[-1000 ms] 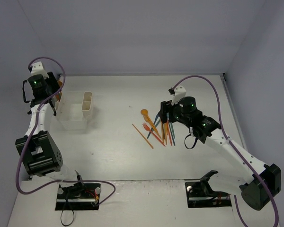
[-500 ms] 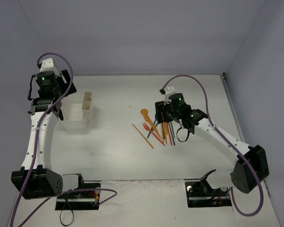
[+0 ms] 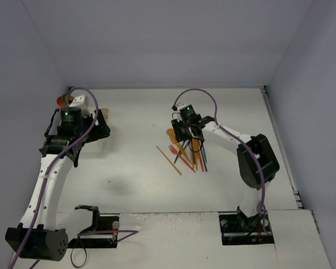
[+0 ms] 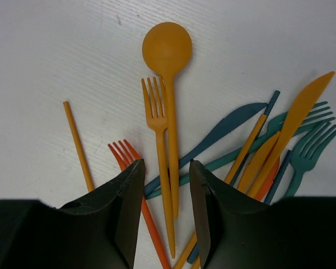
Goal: Sort the eating utensils into containers
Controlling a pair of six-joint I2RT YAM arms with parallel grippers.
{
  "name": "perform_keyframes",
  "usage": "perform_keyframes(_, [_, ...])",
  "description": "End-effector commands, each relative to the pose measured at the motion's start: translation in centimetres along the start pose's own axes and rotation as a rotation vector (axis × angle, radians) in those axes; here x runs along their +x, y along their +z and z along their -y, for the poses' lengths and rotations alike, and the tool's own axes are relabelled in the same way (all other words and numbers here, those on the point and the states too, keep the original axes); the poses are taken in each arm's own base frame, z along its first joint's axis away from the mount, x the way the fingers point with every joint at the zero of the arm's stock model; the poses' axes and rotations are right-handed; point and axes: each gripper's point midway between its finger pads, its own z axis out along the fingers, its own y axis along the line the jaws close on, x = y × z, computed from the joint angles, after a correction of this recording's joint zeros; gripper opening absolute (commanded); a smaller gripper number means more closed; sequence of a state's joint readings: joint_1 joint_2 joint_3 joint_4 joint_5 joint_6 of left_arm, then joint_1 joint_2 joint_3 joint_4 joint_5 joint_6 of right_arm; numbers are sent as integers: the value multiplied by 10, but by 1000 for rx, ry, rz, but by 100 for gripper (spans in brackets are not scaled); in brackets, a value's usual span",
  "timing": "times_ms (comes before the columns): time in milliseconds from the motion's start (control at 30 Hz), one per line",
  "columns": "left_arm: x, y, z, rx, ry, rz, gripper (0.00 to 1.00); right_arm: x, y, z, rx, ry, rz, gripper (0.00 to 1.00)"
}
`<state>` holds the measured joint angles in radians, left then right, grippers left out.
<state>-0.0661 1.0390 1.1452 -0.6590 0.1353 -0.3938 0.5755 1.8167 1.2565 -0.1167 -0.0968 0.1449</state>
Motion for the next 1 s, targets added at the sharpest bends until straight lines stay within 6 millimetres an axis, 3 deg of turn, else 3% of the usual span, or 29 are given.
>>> perform_keyframes(0, [-3,-14,14,57,-12,20,72,-23,12,-2,-2,-26,40,34])
perform_keyframes(300, [4,-14,26,101,-2,-10,72,-7,39,8,42,-33,-20,29])
perform_keyframes(833, [13,-6,32,121,23,-56,72,-3,46,19,81,-39,-34,23])
perform_keyframes(967, [14,-5,32,123,21,-60,72,4,50,24,88,-31,-50,17])
